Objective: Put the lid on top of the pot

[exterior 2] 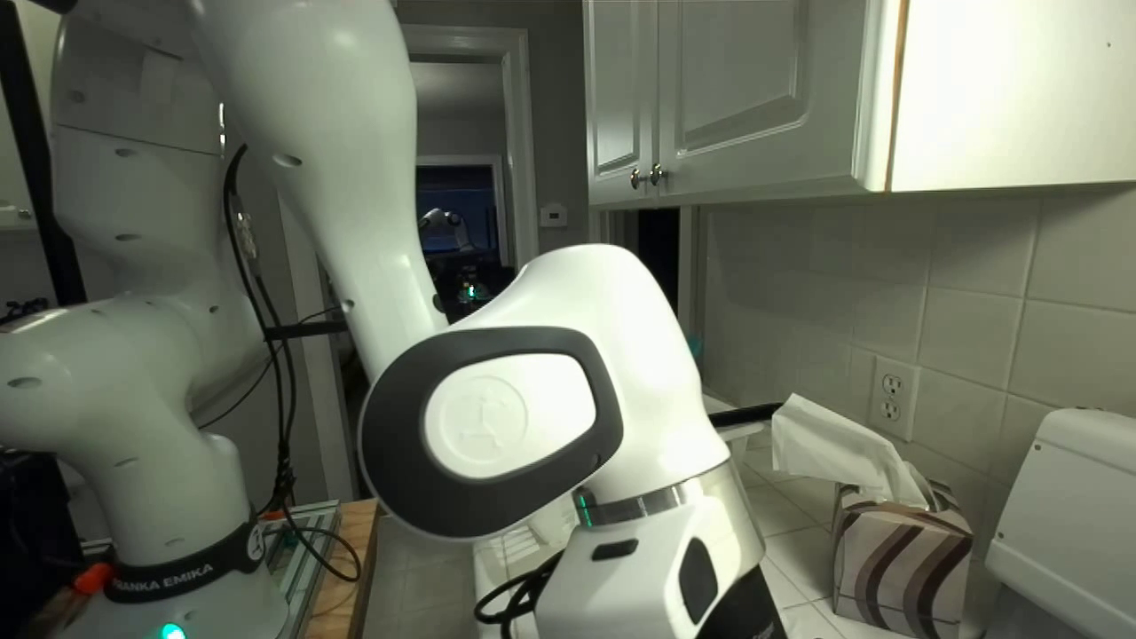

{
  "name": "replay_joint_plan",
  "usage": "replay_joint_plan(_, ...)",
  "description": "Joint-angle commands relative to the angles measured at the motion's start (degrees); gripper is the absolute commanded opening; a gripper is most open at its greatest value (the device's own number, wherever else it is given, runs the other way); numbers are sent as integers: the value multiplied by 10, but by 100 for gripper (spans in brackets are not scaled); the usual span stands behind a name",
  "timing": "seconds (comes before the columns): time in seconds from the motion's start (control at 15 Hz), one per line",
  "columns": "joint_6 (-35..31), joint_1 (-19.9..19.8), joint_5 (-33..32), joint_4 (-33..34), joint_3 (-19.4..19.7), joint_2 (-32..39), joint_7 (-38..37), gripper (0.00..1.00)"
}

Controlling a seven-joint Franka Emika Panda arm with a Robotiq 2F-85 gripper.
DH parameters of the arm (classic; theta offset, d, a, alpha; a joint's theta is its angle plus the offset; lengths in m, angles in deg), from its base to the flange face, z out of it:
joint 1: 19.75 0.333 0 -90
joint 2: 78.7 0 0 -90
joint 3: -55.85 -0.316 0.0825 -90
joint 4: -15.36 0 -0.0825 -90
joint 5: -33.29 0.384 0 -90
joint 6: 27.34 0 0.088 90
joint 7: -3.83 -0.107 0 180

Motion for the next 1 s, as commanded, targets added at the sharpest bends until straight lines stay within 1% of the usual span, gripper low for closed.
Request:
replay_joint_plan(0.0, 2, 9, -7, 8, 4, -1, -20, 100)
replay_joint_plan(0.13, 1, 11, -8, 8, 4, -4, -19, 100)
replay_joint_plan(0.33, -5, 6, 1, -1, -5, -17, 7, 100)
replay_joint_plan(0.53, -12, 4, -4, -6, -8, -32, 29, 100)
replay_joint_plan(0.73, -21, -10, 18, -28, -25, -55, 107, 100)
replay_joint_plan(0.93, -14, -16, 30, -42, -36, -74, 172, 100)
